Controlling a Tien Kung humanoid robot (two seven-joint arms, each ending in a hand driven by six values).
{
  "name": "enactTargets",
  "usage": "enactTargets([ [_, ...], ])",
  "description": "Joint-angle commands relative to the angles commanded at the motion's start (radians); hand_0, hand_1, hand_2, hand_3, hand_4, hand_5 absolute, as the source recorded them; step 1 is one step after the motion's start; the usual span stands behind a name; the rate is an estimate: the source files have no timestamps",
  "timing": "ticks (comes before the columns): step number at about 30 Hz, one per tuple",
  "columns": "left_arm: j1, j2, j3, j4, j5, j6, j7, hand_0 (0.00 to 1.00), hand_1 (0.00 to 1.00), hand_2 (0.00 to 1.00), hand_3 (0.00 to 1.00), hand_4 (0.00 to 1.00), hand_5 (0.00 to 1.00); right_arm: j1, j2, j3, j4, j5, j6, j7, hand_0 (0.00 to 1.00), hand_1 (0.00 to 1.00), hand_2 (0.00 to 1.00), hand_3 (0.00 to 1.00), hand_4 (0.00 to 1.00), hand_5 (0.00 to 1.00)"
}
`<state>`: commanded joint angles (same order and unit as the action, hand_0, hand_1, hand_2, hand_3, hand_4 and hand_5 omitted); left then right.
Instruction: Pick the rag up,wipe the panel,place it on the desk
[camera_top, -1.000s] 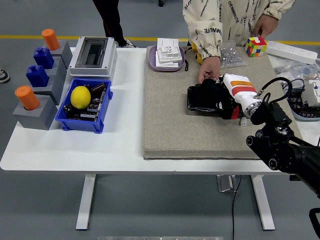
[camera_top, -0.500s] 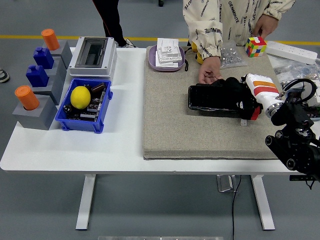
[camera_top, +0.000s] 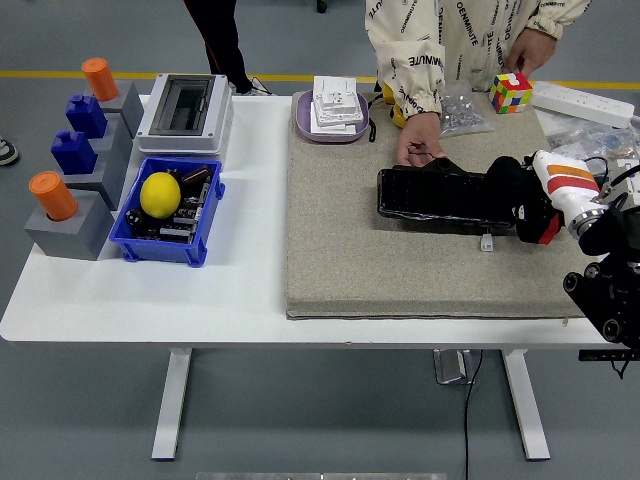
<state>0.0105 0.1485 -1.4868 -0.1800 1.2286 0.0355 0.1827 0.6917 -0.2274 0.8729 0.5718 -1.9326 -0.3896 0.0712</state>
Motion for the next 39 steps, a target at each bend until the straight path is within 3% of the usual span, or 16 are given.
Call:
enactTargets([
  [19,-0.001,-0.001,-0.006,0.0,0.005,0.0,0.0,0.642,0.692,0.734,0.565,0.598,0.473,-0.004,-0.03,0.029,0.002,-0.007,0.001,-0.001,0.204,0.32,0.392,0.393,0.971,0.01],
  [39,-0.005,-0.003,-0.01,0.0,0.004,0.0,0.0,0.642,0.692,0.734,0.565,0.598,0.472,0.011,0.006,0.011,0.006,-0.006,0.0,0.0,0.204,0.32,0.392,0.393,0.97,0.01],
])
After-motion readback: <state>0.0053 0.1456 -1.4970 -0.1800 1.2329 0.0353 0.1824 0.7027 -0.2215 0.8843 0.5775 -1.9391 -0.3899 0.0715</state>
